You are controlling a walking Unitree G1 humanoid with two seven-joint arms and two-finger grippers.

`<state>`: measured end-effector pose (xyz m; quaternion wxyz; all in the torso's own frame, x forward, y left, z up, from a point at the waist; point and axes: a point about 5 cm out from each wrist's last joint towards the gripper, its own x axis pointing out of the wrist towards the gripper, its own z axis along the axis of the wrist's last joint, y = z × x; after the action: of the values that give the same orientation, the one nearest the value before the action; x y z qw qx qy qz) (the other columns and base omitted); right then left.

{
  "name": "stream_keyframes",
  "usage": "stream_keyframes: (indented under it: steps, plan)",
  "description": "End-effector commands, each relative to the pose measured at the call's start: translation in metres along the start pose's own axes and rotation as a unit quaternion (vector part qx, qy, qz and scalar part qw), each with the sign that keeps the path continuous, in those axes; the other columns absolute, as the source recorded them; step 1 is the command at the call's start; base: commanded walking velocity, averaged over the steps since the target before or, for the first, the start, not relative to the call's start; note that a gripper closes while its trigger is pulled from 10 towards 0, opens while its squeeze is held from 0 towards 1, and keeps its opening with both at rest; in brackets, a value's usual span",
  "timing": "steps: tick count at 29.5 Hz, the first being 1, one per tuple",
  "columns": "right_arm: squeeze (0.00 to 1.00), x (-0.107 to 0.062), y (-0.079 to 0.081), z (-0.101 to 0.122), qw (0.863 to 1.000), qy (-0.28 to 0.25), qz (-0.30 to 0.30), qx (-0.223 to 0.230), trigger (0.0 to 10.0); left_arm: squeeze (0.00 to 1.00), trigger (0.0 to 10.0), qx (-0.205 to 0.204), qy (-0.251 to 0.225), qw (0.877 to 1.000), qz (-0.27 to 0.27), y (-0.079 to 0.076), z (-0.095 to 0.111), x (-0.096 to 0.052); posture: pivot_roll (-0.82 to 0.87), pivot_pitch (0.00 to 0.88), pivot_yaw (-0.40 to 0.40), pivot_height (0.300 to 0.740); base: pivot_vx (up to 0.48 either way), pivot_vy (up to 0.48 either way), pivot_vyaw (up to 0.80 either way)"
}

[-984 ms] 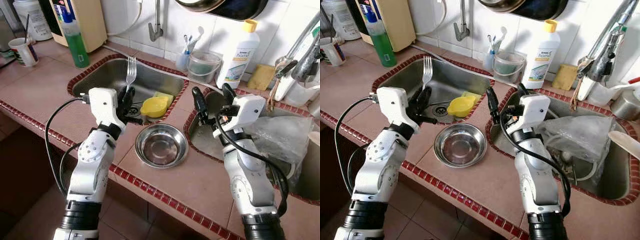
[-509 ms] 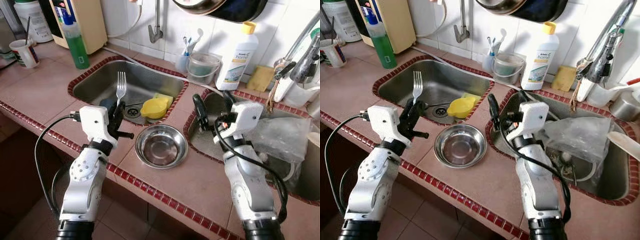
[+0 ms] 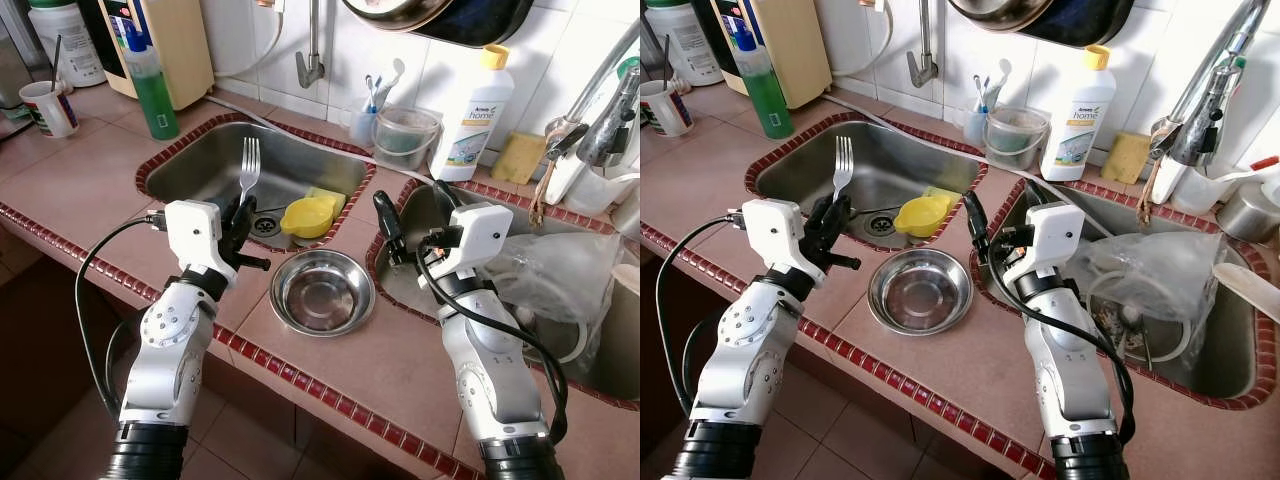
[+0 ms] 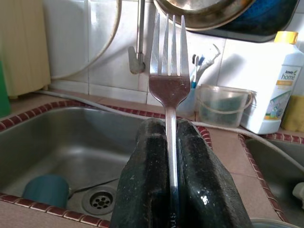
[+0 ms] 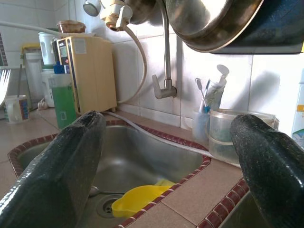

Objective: Kitchen organization

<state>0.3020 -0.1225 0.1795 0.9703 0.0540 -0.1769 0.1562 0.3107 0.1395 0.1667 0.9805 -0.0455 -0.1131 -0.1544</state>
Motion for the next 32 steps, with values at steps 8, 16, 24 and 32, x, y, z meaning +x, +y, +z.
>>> stream_keyframes:
  steps: [8,16,24,32]
  plan:
    - [0.00,0.0028,0.0017,0.0038,1.000,-0.009,0.000,0.000,10.0,0.00,10.0,0.002,0.031,0.999,-0.015,-0.0024,-0.0052,0.0029,-0.04,0.041,0.003,0.740,0.000,0.000,0.00]
    - [0.00,0.0027,0.0035,0.0036,1.000,-0.010,0.004,0.002,10.0,0.00,10.0,-0.012,0.034,0.999,-0.022,-0.0045,-0.0043,0.0040,-0.05,0.036,0.002,0.740,0.000,0.000,0.00]
    - [0.00,0.0022,0.0052,0.0034,1.000,-0.009,0.008,0.003,10.0,0.00,10.0,-0.013,0.046,0.998,-0.032,-0.0083,-0.0069,0.0034,-0.04,0.036,0.001,0.740,0.000,0.291,0.00]
    - [0.00,0.0017,0.0057,0.0032,1.000,-0.008,0.009,0.004,10.0,0.00,10.0,-0.013,0.049,0.998,-0.038,-0.0111,-0.0070,0.0037,-0.05,0.037,0.005,0.740,0.000,0.480,0.00]
